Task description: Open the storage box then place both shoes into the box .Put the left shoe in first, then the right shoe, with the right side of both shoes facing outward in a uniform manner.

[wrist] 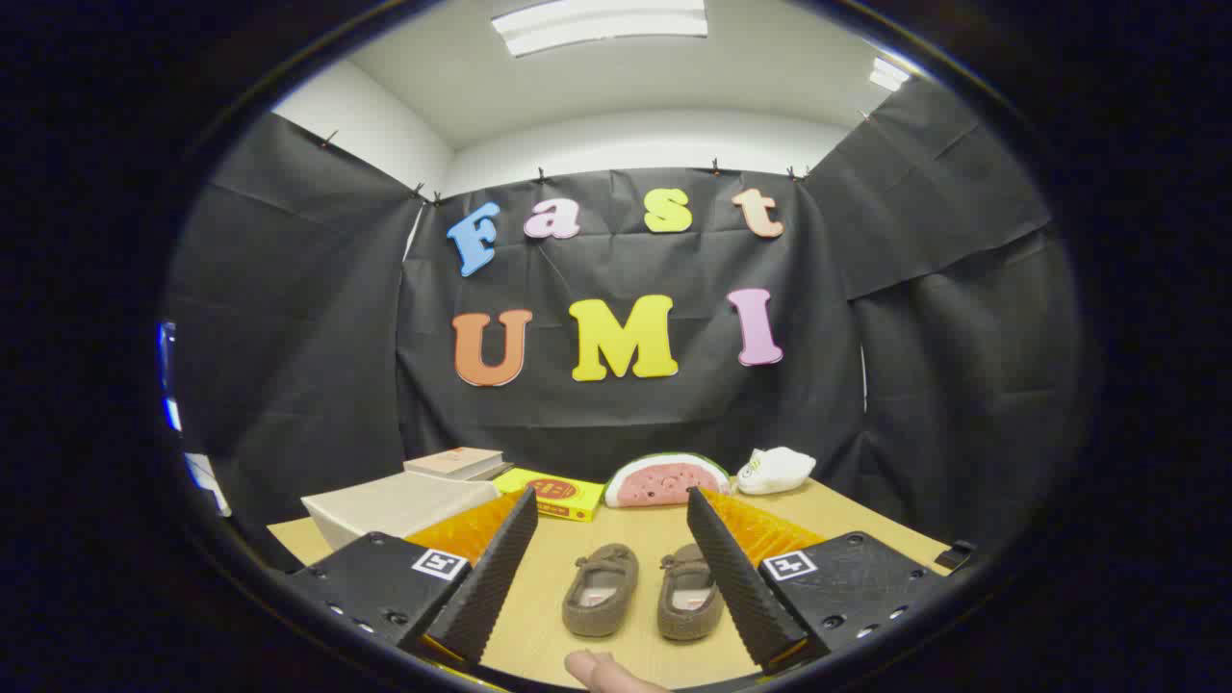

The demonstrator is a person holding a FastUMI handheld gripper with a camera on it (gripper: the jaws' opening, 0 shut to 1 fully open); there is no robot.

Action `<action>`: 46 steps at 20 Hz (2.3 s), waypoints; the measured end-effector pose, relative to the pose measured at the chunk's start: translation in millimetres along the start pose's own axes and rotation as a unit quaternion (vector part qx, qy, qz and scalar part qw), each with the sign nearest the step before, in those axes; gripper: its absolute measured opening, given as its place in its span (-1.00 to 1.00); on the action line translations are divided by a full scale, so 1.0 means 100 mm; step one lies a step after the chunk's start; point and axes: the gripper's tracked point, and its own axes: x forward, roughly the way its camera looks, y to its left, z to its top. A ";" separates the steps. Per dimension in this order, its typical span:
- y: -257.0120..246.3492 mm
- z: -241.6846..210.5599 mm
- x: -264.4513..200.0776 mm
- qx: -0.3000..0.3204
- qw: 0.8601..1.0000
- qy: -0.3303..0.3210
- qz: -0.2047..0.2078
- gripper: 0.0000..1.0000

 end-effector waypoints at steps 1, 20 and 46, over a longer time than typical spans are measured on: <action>-0.02 0.01 -0.01 -0.003 1.000 -0.002 -0.002 0.90; -0.13 0.07 -0.08 -0.002 1.000 0.003 0.000 0.89; 1.62 -1.09 1.62 0.211 0.903 0.272 0.257 0.91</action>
